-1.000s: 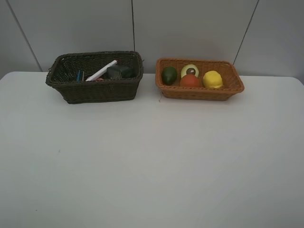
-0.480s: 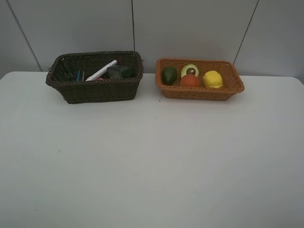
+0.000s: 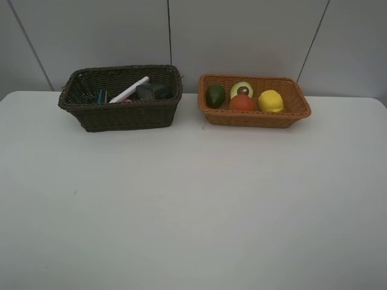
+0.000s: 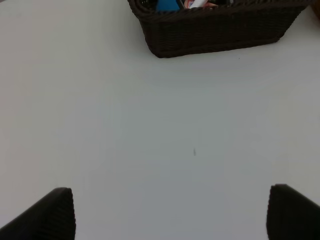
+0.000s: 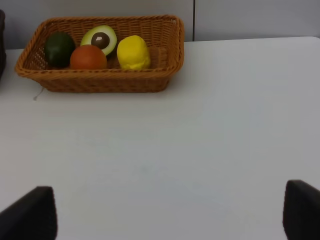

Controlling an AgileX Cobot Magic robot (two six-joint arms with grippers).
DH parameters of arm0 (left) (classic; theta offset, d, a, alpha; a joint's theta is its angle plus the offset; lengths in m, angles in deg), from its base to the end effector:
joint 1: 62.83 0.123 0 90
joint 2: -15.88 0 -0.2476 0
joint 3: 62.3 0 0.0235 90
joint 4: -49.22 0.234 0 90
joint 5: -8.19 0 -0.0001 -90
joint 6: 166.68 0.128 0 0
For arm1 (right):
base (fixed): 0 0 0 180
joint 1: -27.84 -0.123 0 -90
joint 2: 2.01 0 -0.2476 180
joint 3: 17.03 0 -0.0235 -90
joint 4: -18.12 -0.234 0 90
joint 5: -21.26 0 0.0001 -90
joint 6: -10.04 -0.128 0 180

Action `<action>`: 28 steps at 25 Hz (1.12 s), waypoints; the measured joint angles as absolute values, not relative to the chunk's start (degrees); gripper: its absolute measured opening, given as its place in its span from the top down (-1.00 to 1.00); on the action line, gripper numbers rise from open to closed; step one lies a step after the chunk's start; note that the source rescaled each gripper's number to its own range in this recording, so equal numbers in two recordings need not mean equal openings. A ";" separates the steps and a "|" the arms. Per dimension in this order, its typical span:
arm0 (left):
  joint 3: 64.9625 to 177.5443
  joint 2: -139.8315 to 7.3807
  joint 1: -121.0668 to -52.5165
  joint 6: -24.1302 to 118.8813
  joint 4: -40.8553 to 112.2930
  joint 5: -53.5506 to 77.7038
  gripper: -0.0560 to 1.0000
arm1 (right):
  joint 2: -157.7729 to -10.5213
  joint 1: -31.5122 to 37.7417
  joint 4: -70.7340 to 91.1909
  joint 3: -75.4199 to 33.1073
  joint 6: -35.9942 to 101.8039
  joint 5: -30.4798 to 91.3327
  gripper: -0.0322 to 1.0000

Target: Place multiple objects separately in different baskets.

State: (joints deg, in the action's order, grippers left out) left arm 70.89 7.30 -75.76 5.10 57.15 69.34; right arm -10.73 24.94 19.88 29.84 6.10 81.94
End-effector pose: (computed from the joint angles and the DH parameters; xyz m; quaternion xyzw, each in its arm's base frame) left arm 0.0505 0.0043 0.2558 0.0314 0.8479 -0.0284 0.5284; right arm 0.0499 -0.0009 0.2555 0.0084 0.8492 0.0162 0.5278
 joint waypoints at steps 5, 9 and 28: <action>70.89 7.30 -75.76 5.10 57.15 69.34 -0.93 | -10.73 26.98 19.88 29.84 6.10 81.94 -0.98; 70.89 7.30 -75.69 5.10 57.20 69.34 -0.93 | -10.73 27.44 19.88 29.84 6.10 81.94 -0.98; 70.89 7.30 -72.58 5.10 57.39 69.34 -0.93 | -10.73 27.44 19.88 29.84 6.10 81.94 -0.98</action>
State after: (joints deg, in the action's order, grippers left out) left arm 70.89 7.30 -72.58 5.10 57.39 69.34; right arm -10.73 27.44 19.88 29.84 6.10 81.94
